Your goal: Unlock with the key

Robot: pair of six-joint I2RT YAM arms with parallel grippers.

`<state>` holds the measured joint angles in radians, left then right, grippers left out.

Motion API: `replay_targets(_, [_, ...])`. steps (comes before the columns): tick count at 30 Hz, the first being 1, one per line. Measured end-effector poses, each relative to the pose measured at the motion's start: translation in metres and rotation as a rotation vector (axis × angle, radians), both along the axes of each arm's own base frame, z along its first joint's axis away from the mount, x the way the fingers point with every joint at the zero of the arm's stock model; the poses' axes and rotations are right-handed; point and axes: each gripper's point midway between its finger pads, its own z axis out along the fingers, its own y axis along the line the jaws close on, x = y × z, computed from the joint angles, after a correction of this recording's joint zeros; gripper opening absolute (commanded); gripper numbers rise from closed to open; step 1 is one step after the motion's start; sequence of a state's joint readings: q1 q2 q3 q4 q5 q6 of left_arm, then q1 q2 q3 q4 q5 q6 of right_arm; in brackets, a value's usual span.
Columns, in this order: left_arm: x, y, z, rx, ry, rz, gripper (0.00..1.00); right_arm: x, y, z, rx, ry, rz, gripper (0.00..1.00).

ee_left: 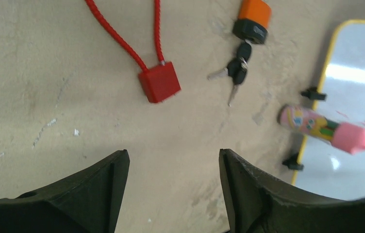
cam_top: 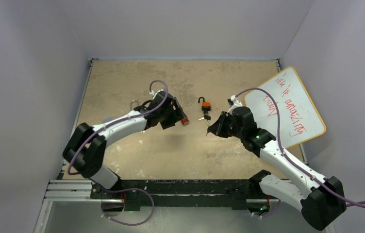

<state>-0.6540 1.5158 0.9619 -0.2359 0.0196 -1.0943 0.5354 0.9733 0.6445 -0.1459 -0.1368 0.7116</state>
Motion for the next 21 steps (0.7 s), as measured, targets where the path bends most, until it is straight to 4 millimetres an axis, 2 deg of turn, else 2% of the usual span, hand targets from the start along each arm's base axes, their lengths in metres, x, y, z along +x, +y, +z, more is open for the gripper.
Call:
replay_targets(4, [0.019,-0.007,-0.025,0.136,0.041,0.055,0.78,-0.003,-0.007,-0.005,-0.024,-0.003,-0.014,0.0])
replay_targets(8, [0.043,-0.028,-0.039,0.286,0.038,0.07,0.8,-0.006,-0.012,-0.01,-0.043,-0.007,-0.022,0.0])
replay_targets(12, [0.049,-0.042,-0.055,0.403,0.044,0.053,0.78,-0.008,-0.017,-0.014,-0.061,-0.012,-0.022,0.0])
replay_targets(16, [0.046,-0.034,-0.076,0.507,0.088,0.052,0.76,-0.006,-0.02,-0.014,-0.077,-0.027,-0.031,0.0])
replay_targets(19, [0.042,-0.023,-0.084,0.567,0.112,0.057,0.7,-0.005,-0.021,-0.014,-0.084,-0.031,-0.033,0.0])
replay_targets(21, [0.041,-0.019,-0.085,0.588,0.115,0.057,0.62,-0.005,-0.022,-0.015,-0.087,-0.032,-0.032,0.0])
